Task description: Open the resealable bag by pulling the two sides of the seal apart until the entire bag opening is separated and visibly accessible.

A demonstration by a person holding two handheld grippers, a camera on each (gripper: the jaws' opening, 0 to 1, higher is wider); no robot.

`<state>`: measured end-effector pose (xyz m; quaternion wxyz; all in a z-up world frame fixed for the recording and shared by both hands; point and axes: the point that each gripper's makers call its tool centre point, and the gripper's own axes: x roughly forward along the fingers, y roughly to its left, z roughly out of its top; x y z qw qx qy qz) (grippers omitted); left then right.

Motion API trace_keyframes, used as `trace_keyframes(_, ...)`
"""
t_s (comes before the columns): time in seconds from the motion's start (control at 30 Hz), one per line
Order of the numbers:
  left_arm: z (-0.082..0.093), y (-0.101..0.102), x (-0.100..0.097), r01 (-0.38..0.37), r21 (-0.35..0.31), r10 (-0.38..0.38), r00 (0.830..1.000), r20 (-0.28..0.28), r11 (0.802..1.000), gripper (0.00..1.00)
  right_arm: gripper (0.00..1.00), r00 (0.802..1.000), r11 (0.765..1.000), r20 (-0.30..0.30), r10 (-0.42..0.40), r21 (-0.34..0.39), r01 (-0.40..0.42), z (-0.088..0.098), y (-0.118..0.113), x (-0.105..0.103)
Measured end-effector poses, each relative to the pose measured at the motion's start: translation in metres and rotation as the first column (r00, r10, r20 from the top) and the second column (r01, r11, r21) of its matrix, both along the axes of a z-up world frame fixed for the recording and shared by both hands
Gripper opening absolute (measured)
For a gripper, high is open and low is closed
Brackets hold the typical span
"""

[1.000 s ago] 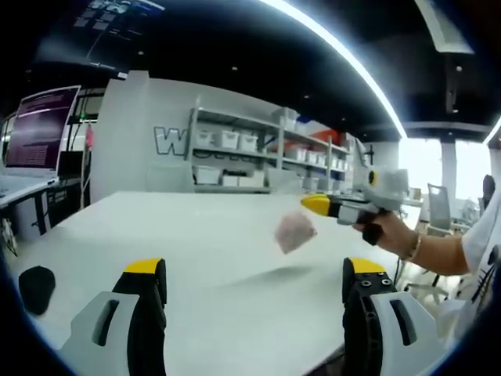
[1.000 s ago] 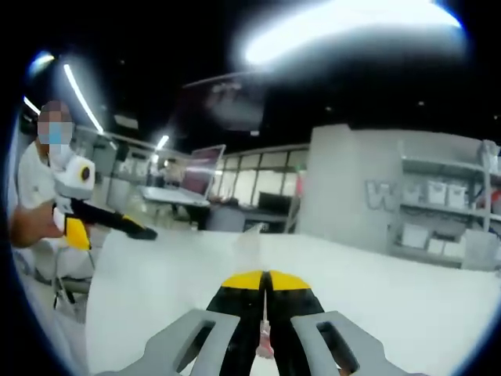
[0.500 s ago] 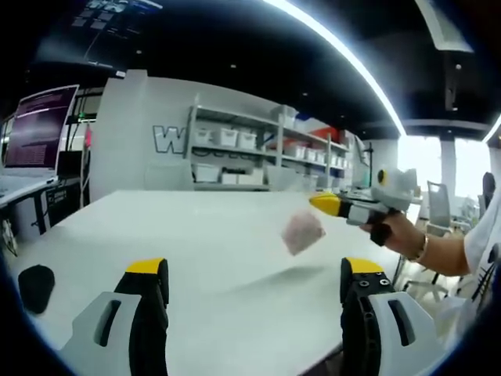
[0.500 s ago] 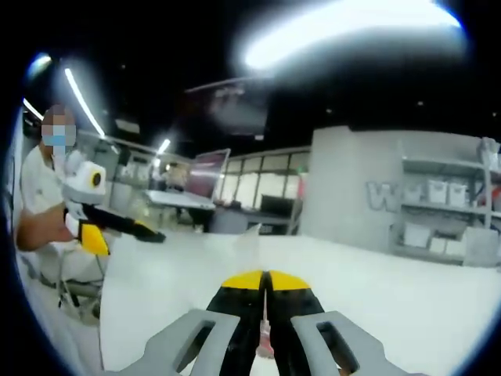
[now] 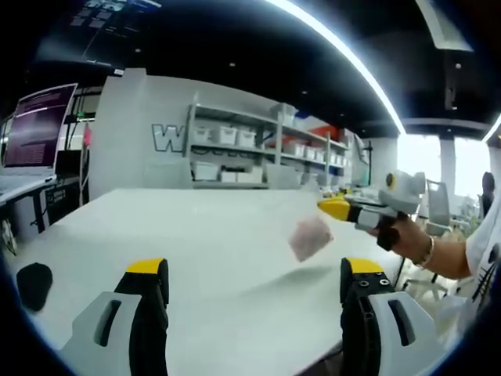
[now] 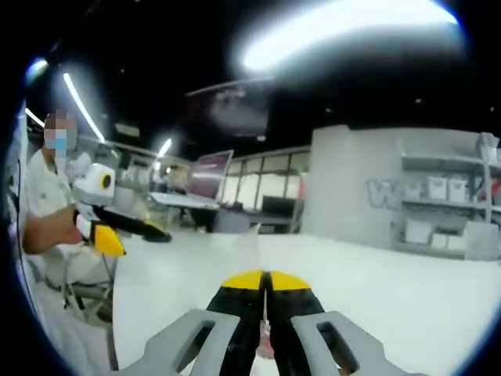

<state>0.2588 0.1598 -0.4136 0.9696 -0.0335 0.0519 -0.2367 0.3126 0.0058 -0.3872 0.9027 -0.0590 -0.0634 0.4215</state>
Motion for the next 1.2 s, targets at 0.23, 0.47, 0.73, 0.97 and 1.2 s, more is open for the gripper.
trace_keyframes(0.23, -0.001, -0.001, 0.0, 0.001, 0.002, -0.001, 1.0, -0.003, 1.0, 0.88, 0.0, 1.0, 1.0, 0.007, -0.004, -0.016, 0.004, -0.005, -0.003, -0.004)
trace_keyframes(0.47, -0.003, -0.002, 0.001, 0.005, 0.009, -0.005, 1.0, -0.007, 1.0, 0.85, 0.0, 0.999, 0.998, 0.027, 0.019, -0.065, -0.017, -0.013, 0.003, -0.016)
trace_keyframes(0.73, -0.005, -0.005, -0.002, 0.039, 0.023, -0.039, 0.999, -0.01, 0.999, 0.73, 0.0, 0.996, 0.991, 0.069, 0.056, -0.129, -0.046, -0.016, 0.011, -0.03)
trace_keyframes(0.97, -0.008, -0.012, -0.006, 0.086, 0.051, -0.086, 0.996, -0.009, 0.995, 0.63, 0.0, 0.989, 0.977, 0.09, 0.114, -0.192, -0.095, -0.021, 0.02, -0.043)
trace_keyframes(1.2, -0.011, -0.022, -0.01, 0.143, 0.087, -0.143, 0.99, 0.002, 0.986, 0.52, 0.0, 0.978, 0.952, 0.096, 0.185, -0.264, -0.154, -0.031, 0.031, -0.058)
